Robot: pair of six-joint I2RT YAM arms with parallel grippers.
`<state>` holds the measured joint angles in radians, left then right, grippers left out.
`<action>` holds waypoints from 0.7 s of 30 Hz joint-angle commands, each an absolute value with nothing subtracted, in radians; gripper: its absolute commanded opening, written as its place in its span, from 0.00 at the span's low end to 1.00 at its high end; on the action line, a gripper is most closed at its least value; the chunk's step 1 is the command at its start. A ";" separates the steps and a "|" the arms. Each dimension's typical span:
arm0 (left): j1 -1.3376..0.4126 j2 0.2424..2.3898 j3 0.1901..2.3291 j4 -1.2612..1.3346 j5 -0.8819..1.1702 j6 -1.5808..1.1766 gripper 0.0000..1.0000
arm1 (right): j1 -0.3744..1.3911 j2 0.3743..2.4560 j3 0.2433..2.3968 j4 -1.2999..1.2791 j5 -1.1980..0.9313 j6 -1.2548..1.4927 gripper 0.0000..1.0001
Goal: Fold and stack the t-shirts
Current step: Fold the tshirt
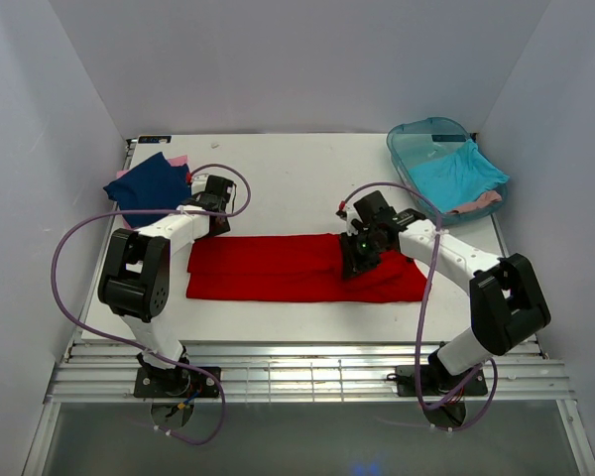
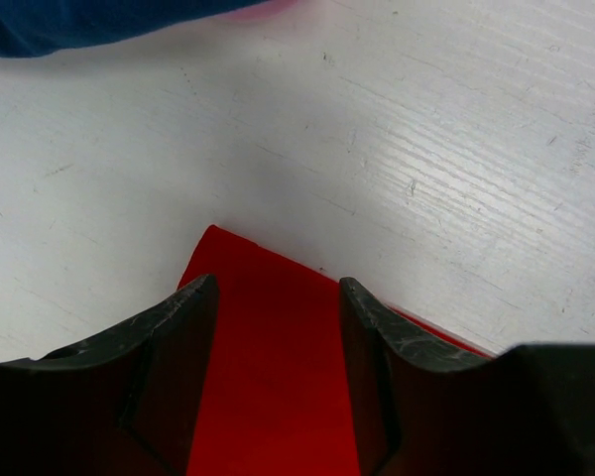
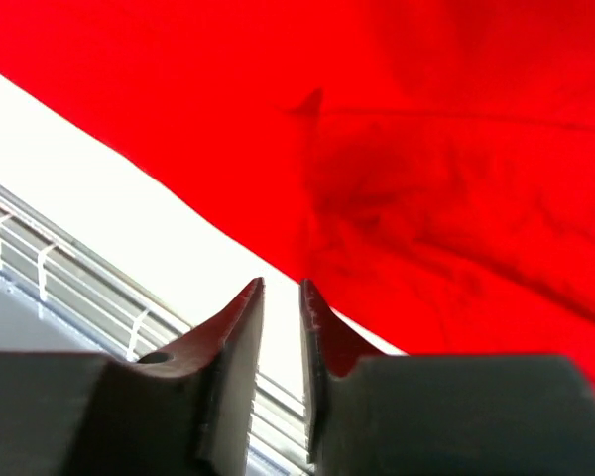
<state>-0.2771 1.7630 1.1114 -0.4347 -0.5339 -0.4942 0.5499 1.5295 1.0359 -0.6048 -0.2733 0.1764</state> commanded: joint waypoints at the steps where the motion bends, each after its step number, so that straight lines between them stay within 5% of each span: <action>1: -0.279 1.746 1.157 -0.411 -0.523 -0.495 0.62 | 0.560 1.506 1.065 -0.652 -0.261 0.166 0.30; 9: -0.282 1.833 1.206 -0.408 -0.509 -0.497 0.62 | 0.548 1.568 1.143 -0.635 0.003 0.205 0.32; 12: -0.281 1.876 1.216 -0.411 -0.511 -0.497 0.62 | 0.514 1.621 1.195 -0.624 0.121 0.224 0.23; 13: -0.281 1.893 1.216 -0.414 -0.508 -0.502 0.62 | 0.503 1.638 1.224 -0.624 0.145 0.230 0.10; 21: -0.281 1.933 1.198 -0.422 -0.480 -0.529 0.59 | 0.431 1.785 1.266 -0.621 0.235 0.258 0.08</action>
<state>-0.2787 1.9038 1.2007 -0.4061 -0.5079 -0.5125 0.4431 1.7630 1.2400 -0.6224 0.1619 0.2333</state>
